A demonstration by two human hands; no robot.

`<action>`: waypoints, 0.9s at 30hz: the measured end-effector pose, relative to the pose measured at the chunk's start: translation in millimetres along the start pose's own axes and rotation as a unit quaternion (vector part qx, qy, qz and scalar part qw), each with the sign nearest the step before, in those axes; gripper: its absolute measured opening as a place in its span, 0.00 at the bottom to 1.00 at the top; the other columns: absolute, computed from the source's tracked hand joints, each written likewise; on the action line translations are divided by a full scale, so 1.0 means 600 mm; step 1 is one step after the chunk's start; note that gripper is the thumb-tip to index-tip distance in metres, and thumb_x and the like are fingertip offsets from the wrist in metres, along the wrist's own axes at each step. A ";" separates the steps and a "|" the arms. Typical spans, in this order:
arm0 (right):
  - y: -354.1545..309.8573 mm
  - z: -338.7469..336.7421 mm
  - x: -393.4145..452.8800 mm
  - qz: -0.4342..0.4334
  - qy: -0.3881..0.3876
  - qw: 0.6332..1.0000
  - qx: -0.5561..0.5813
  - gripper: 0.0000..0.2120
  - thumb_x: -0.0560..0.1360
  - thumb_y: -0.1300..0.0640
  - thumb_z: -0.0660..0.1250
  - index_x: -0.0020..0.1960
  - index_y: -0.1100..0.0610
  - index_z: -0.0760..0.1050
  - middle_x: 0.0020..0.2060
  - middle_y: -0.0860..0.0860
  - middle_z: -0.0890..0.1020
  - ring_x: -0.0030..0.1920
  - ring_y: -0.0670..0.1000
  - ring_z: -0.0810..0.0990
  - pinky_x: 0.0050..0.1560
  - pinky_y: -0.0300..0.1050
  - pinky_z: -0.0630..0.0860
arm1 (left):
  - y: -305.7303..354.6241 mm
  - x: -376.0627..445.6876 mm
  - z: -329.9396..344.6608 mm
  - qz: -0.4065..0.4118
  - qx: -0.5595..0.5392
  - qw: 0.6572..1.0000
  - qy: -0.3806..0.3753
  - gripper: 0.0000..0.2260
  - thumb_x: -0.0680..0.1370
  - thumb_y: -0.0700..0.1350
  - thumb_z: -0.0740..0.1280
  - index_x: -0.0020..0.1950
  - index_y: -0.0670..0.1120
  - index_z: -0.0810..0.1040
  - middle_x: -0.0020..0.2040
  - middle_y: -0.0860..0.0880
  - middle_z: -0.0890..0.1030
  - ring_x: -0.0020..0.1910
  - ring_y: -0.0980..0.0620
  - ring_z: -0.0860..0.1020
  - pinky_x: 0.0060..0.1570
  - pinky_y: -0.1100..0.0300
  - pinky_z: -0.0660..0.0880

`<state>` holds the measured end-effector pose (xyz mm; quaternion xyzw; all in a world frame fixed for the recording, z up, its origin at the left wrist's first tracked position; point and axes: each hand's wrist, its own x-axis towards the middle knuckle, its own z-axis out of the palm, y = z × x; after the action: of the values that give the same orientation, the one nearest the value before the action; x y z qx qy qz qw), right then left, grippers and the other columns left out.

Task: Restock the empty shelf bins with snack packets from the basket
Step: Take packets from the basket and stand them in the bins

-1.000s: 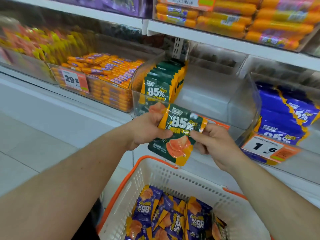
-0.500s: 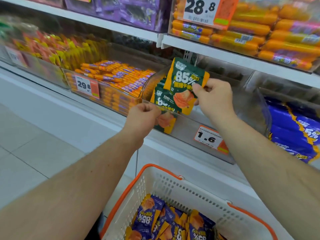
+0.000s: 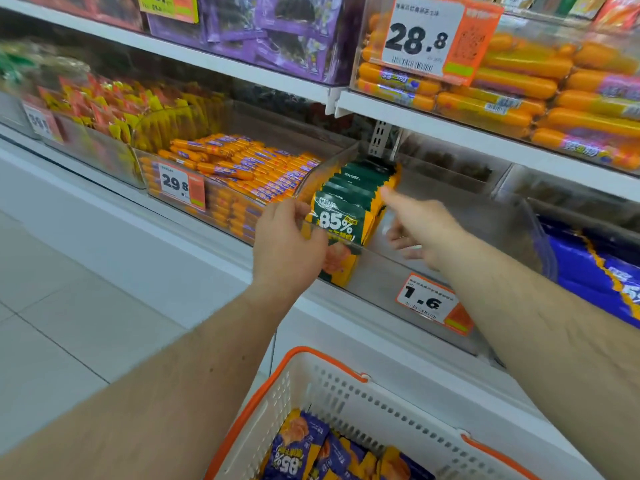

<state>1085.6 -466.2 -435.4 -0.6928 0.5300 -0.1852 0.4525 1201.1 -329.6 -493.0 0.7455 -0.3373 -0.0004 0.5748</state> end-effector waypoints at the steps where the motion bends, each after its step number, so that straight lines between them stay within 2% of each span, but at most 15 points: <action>1: -0.001 -0.006 0.005 0.047 0.006 0.993 0.108 0.33 0.75 0.31 0.60 0.63 0.58 0.74 0.55 0.59 0.81 0.46 0.57 0.79 0.47 0.50 0.75 | 0.002 0.006 0.002 0.010 0.020 1.000 0.015 0.15 0.73 0.43 0.68 0.60 0.46 0.75 0.57 0.50 0.74 0.60 0.48 0.71 0.60 0.53 0.69; 3: -0.005 -0.004 0.026 0.127 -0.001 0.958 0.258 0.34 0.79 0.33 0.54 0.75 0.55 0.63 0.69 0.58 0.71 0.54 0.60 0.75 0.56 0.56 0.72 | 0.008 0.018 0.007 0.003 0.058 0.998 0.027 0.23 0.75 0.47 0.68 0.69 0.45 0.69 0.68 0.48 0.69 0.69 0.48 0.65 0.68 0.48 0.62; 4: -0.008 0.005 0.038 0.155 0.001 0.943 0.293 0.32 0.80 0.35 0.51 0.75 0.56 0.64 0.70 0.58 0.72 0.59 0.60 0.76 0.60 0.57 0.71 | 0.011 0.022 0.010 -0.010 0.073 0.997 0.022 0.27 0.76 0.49 0.67 0.74 0.45 0.64 0.73 0.48 0.65 0.73 0.48 0.60 0.71 0.46 0.57; 5: -0.016 0.022 0.043 0.173 -0.011 0.933 0.315 0.32 0.80 0.35 0.49 0.70 0.58 0.70 0.65 0.58 0.77 0.59 0.59 0.78 0.61 0.57 0.73 | 0.013 0.027 0.016 -0.023 0.084 0.996 0.012 0.30 0.77 0.51 0.66 0.77 0.46 0.59 0.77 0.49 0.60 0.76 0.49 0.55 0.72 0.45 0.52; 6: -0.026 0.043 0.048 0.174 -0.035 0.924 0.337 0.34 0.80 0.34 0.46 0.63 0.59 0.76 0.58 0.59 0.82 0.55 0.59 0.82 0.57 0.56 0.78 | 0.013 0.033 0.022 -0.033 0.094 0.995 0.004 0.32 0.78 0.53 0.64 0.78 0.46 0.55 0.78 0.49 0.56 0.77 0.50 0.52 0.73 0.45 0.49; 8: -0.038 0.085 0.078 0.154 -0.065 0.922 0.349 0.39 0.76 0.29 0.43 0.58 0.55 0.81 0.51 0.61 0.85 0.47 0.63 0.85 0.52 0.62 0.80 | 0.011 0.044 0.034 -0.050 0.112 0.992 -0.005 0.34 0.79 0.54 0.62 0.79 0.47 0.50 0.79 0.50 0.54 0.78 0.50 0.49 0.73 0.43 0.46; 11: -0.032 0.092 0.104 0.125 -0.048 0.937 0.323 0.41 0.73 0.25 0.47 0.59 0.54 0.82 0.50 0.60 0.85 0.48 0.65 0.85 0.53 0.65 0.78 | 0.009 0.054 0.046 -0.088 0.099 0.991 -0.031 0.32 0.79 0.51 0.61 0.79 0.46 0.52 0.77 0.48 0.60 0.77 0.49 0.53 0.72 0.40 0.48; 12: -0.040 0.084 0.080 0.129 -0.035 0.951 0.280 0.41 0.73 0.25 0.47 0.58 0.55 0.83 0.50 0.59 0.85 0.49 0.64 0.85 0.56 0.63 0.78 | 0.008 0.055 0.048 -0.095 0.102 0.990 -0.034 0.30 0.78 0.49 0.62 0.78 0.46 0.55 0.75 0.47 0.62 0.76 0.49 0.55 0.71 0.40 0.49; 14: -0.032 0.071 0.087 0.177 0.001 0.940 0.292 0.41 0.76 0.27 0.45 0.61 0.57 0.80 0.53 0.54 0.84 0.54 0.57 0.83 0.65 0.57 0.74 | 0.003 0.056 0.053 -0.097 0.111 0.989 -0.026 0.28 0.76 0.46 0.63 0.76 0.46 0.59 0.73 0.48 0.65 0.74 0.49 0.56 0.70 0.42 0.51; 16: -0.025 0.068 0.096 0.194 0.002 0.934 0.298 0.43 0.76 0.27 0.43 0.61 0.62 0.75 0.54 0.50 0.82 0.57 0.52 0.80 0.67 0.55 0.72 | 0.002 0.055 0.059 -0.100 0.098 0.990 -0.009 0.28 0.76 0.44 0.63 0.75 0.47 0.60 0.72 0.48 0.65 0.74 0.50 0.56 0.69 0.44 0.52; 20: -0.027 0.082 0.115 0.148 -0.069 0.939 0.302 0.47 0.70 0.21 0.41 0.59 0.55 0.82 0.50 0.59 0.85 0.51 0.62 0.85 0.60 0.59 0.77 | 0.004 0.057 0.066 -0.113 0.082 0.990 0.022 0.28 0.75 0.42 0.63 0.75 0.48 0.62 0.72 0.48 0.67 0.74 0.49 0.58 0.70 0.46 0.54; 22: -0.038 0.064 0.103 0.147 -0.033 0.946 0.287 0.42 0.75 0.26 0.42 0.52 0.57 0.81 0.42 0.55 0.85 0.45 0.55 0.84 0.55 0.49 0.77 | 0.004 0.057 0.069 -0.116 0.077 0.990 0.034 0.28 0.75 0.42 0.64 0.75 0.48 0.63 0.72 0.48 0.67 0.73 0.48 0.59 0.71 0.46 0.55; 23: -0.038 0.052 0.114 0.148 0.003 0.938 0.313 0.35 0.80 0.32 0.43 0.46 0.58 0.77 0.37 0.52 0.80 0.40 0.52 0.79 0.50 0.46 0.75 | 0.005 0.057 0.071 -0.116 0.073 0.990 0.040 0.28 0.74 0.42 0.64 0.74 0.47 0.64 0.71 0.47 0.68 0.73 0.48 0.59 0.72 0.45 0.56; 25: -0.039 0.038 0.129 0.138 0.064 0.930 0.336 0.26 0.84 0.41 0.46 0.39 0.59 0.68 0.34 0.50 0.72 0.35 0.52 0.72 0.46 0.46 0.71 | 0.005 0.056 0.075 -0.117 0.067 0.990 0.050 0.28 0.73 0.41 0.64 0.73 0.46 0.65 0.70 0.47 0.69 0.73 0.47 0.60 0.71 0.44 0.57; 27: -0.039 0.037 0.144 0.126 0.055 0.918 0.373 0.26 0.83 0.41 0.47 0.41 0.59 0.72 0.35 0.54 0.79 0.36 0.54 0.78 0.39 0.45 0.76 | 0.002 0.057 0.077 -0.117 0.060 0.990 0.055 0.28 0.73 0.41 0.64 0.73 0.47 0.65 0.70 0.47 0.69 0.73 0.47 0.60 0.71 0.42 0.57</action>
<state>1147.4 -534.0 -447.0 -0.3904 0.5292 -0.3485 0.6679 1208.6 -386.5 -494.3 0.8119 -0.2144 -0.0063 0.5430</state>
